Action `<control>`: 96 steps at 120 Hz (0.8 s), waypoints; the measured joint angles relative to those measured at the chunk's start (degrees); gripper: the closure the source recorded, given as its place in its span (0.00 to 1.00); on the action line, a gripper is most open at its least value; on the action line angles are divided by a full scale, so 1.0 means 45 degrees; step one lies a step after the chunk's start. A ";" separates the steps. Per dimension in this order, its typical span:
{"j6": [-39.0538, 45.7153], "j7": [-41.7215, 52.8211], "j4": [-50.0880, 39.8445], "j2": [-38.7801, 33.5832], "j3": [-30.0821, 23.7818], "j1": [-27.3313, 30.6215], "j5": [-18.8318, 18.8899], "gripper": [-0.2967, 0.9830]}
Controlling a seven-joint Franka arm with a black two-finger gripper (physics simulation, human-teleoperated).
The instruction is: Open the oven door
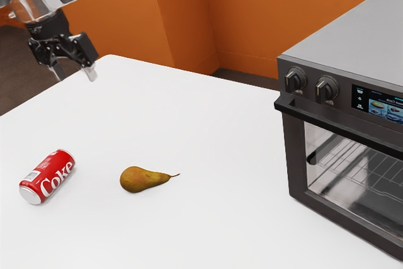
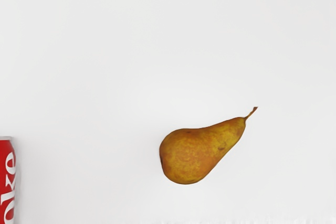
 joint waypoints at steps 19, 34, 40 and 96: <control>-0.0248 0.0551 0.0007 0.0004 0.0000 -0.0085 -0.0050 0.25; 0.0347 0.2524 0.1777 -0.1268 -0.1505 0.0052 0.0421 0.25; 0.0722 0.3562 0.1991 -0.1421 -0.2658 0.0074 0.0746 0.25; 0.3870 1.1694 -0.3324 -0.3878 -0.4910 -0.5341 0.2376 0.25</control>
